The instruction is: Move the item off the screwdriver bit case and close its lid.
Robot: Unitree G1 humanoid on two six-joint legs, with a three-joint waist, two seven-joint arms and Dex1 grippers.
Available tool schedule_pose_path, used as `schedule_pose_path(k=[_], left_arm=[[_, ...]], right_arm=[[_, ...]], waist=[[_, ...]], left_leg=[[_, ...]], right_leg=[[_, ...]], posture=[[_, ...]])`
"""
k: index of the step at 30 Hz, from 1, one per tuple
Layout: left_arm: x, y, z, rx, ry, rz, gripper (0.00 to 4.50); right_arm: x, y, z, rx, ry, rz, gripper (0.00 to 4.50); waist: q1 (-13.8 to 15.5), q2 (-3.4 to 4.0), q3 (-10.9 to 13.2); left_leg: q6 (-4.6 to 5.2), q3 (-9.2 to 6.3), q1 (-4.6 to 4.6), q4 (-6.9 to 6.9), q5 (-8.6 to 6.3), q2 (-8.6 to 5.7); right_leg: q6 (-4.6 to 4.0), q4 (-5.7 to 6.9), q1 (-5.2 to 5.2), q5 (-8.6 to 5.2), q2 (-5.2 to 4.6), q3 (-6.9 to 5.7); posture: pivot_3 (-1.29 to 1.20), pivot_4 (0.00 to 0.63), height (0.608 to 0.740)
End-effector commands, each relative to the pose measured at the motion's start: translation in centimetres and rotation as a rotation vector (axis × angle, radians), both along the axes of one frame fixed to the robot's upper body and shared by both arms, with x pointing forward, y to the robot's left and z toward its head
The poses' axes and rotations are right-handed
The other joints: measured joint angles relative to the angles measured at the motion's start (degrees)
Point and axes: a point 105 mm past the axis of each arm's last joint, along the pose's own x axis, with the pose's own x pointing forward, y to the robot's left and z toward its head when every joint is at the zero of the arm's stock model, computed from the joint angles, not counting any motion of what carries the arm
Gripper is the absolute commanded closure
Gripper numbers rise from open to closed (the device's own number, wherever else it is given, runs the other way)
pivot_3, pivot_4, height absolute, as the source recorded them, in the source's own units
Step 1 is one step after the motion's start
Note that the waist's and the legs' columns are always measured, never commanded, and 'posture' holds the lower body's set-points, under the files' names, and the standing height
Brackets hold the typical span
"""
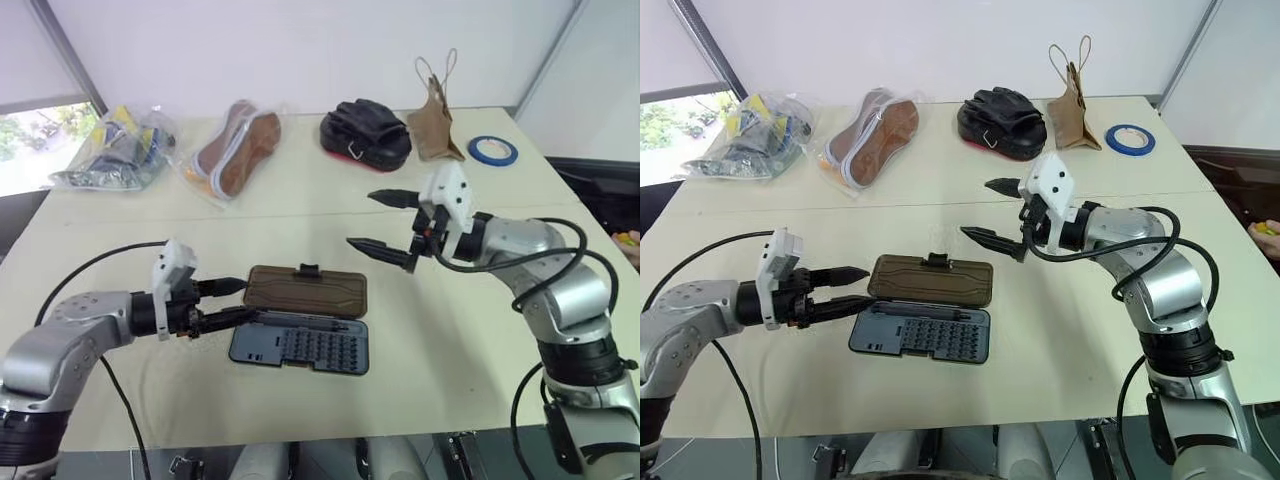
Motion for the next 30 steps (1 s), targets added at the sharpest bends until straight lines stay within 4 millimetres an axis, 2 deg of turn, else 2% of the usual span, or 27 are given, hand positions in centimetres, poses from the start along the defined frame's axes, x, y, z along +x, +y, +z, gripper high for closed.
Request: schedule_pose_path(k=[1,3,6,9,13,16,18,24,30], left_arm=[[-1.0,-0.8,0.9,0.002,-0.041,-0.035,3.50],[-2.2,-1.0,0.5,0.038,-0.028,-0.070,4.49],[-3.6,-0.7,-1.0,0.124,0.001,-0.110,4.49],[-4.1,0.0,-2.9,0.182,0.021,-0.104,4.49],[-3.4,0.3,-5.4,0.234,-0.001,-0.060,4.49],[-2.4,0.3,-6.3,0.223,-0.036,-0.006,4.49],[-2.4,0.2,-7.2,0.234,-0.033,-0.001,4.49],[-3.2,0.1,-8.3,0.241,0.002,-0.020,4.49],[-4.0,-0.2,-8.4,0.230,0.025,-0.022,4.49]], right_arm=[[-0.1,-0.9,1.0,0.007,-0.045,-0.031,0.00],[-0.2,-1.2,0.5,-0.014,-0.025,-0.034,0.00],[-0.3,-1.5,-0.4,-0.048,0.001,-0.031,0.00],[-0.1,-1.5,-1.5,-0.080,0.022,-0.034,0.00],[0.1,-0.8,-3.1,-0.117,0.043,-0.014,0.00],[-0.1,-0.2,-4.4,-0.159,0.065,0.020,0.00],[0.3,0.2,-5.9,-0.201,0.095,0.028,0.00],[2.2,1.0,-9.0,-0.284,0.173,0.002,0.00],[3.7,1.7,-10.2,-0.326,0.221,0.000,0.00]], waist=[[0.0,0.00,0.0],[0.0,0.00,0.0],[0.1,0.03,0.0],[0.1,0.03,0.0],[0.1,0.03,0.0],[0.2,0.02,0.0],[0.2,0.00,0.0],[0.1,0.05,0.0],[0.0,0.08,0.0]], left_leg=[[0.00,0.00,0.00,0.00,0.00,0.01],[0.00,0.00,0.00,0.00,0.00,0.02],[0.03,0.02,-0.01,0.00,-0.01,0.01],[0.03,0.03,0.00,0.00,-0.01,0.02],[0.03,0.05,0.03,0.00,-0.01,0.02],[0.03,0.04,0.02,0.00,-0.01,0.02],[0.03,0.03,0.02,0.01,-0.01,0.02],[0.03,0.04,0.07,0.01,-0.01,0.01],[0.03,0.02,0.07,0.00,-0.01,0.01]], right_leg=[[0.00,0.00,0.00,0.00,0.02,0.00],[-0.01,-0.01,0.00,0.00,0.02,0.01],[-0.02,-0.03,0.00,-0.01,0.00,0.02],[-0.21,-0.05,0.03,-0.13,0.01,0.01],[-0.21,-0.09,0.07,-0.13,0.01,0.01],[-0.21,-0.10,0.07,-0.12,0.01,0.00],[-0.19,-0.10,0.07,-0.11,0.00,-0.01],[-0.20,-0.09,0.11,-0.12,-0.02,-0.01],[-0.18,-0.08,0.09,-0.11,0.01,-0.01]], posture=[[0.00,0.150,0.740],[0.00,0.150,0.740],[0.00,0.150,0.740],[0.00,0.150,0.740],[0.00,0.150,0.740],[0.00,0.150,0.740],[0.00,0.150,0.740],[0.00,0.150,0.740],[0.00,0.150,0.740]])
